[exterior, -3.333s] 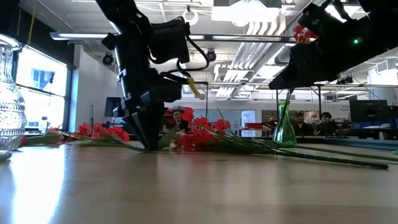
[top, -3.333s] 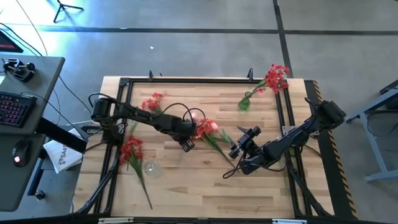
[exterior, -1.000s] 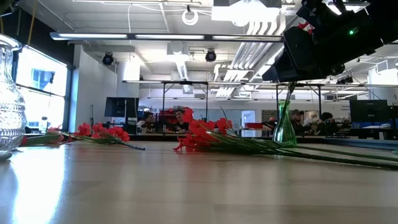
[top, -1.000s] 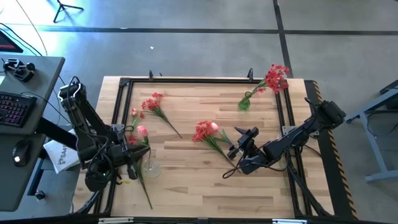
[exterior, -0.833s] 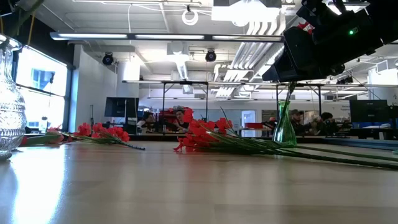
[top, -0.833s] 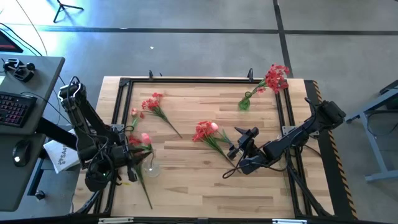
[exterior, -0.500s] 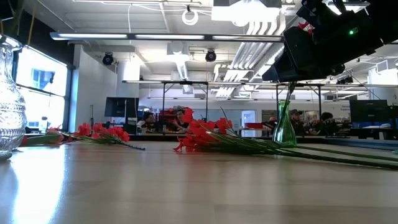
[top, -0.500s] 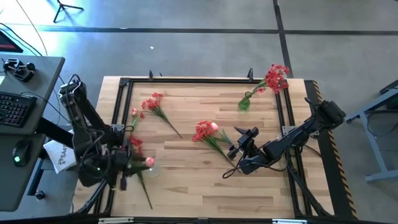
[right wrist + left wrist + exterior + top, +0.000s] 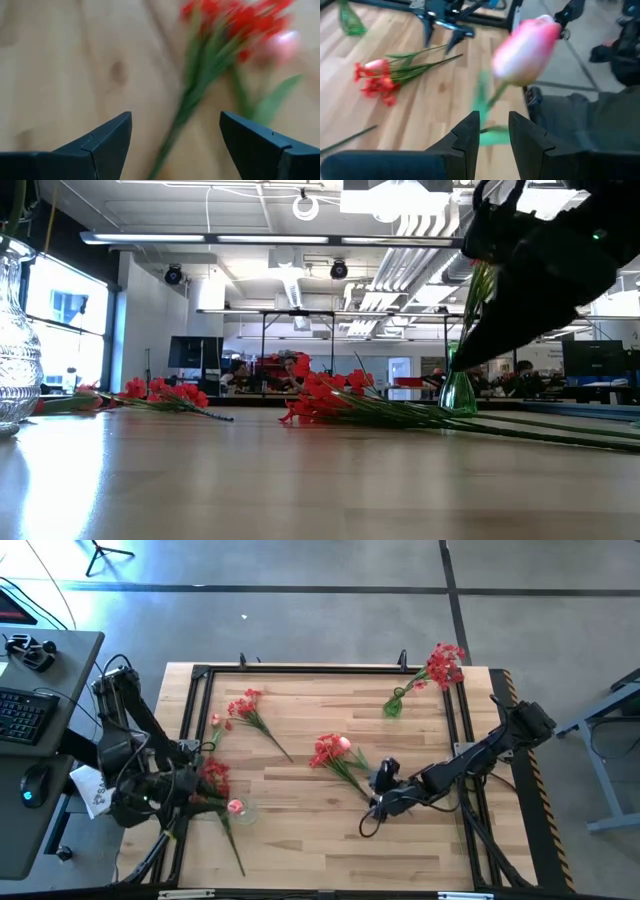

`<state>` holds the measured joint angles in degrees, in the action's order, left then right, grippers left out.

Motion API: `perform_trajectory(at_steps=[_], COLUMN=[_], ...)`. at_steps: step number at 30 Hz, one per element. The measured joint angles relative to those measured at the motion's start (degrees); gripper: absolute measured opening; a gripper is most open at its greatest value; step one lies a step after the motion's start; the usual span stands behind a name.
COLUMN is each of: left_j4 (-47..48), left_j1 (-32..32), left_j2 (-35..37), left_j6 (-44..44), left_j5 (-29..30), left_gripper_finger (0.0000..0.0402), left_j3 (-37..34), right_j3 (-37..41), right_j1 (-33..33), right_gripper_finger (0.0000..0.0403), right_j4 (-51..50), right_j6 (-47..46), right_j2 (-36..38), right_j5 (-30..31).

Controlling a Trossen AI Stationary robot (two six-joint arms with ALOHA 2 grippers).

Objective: Sort flowers into vase by color
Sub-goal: Put the red flowers into the green vase

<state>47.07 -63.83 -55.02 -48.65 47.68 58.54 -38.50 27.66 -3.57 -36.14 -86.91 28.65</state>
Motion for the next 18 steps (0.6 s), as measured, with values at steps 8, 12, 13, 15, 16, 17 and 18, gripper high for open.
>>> perform_trajectory(at_steps=[8, 12, 13, 15, 16, 17, 18], left_j4=[8.46, 14.83, 16.29, 18.79, 19.92, 20.97, 21.86], left_j1=[1.35, 2.44, 2.78, 3.36, 3.65, 3.99, 4.36], left_j2=[-0.05, -0.09, -0.09, -0.09, -0.09, -0.09, -0.09], left_j6=[-2.51, -8.53, -10.30, -13.37, -14.55, -15.59, -16.38], left_j5=[1.29, 1.50, 1.55, 1.83, 2.03, 2.50, 3.39], left_gripper_finger=[0.0089, 0.0089, 0.0089, 0.0089, 0.0089, 0.0089, 0.0089], left_j3=[1.47, 1.47, 1.47, 1.47, 1.47, 1.47, 1.47], right_j3=[-0.02, -0.02, -0.02, -0.03, -0.04, -0.07, -0.07], right_j1=[-1.07, -1.07, -1.05, -1.11, -1.33, -1.67, -2.18], right_gripper_finger=[0.0298, 0.0298, 0.0298, 0.0298, 0.0298, 0.0298, 0.0298], right_j4=[-7.28, -12.85, -13.69, -14.15, -14.00, -13.85, -13.47], right_j6=[-6.92, -8.31, -8.57, -8.43, -8.41, -8.43, -8.53], right_j2=[4.64, 9.36, 10.35, 11.76, 12.22, 12.44, 12.40], right_j5=[-12.21, -10.77, -9.34, -5.78, -4.18, -3.40, -3.58])
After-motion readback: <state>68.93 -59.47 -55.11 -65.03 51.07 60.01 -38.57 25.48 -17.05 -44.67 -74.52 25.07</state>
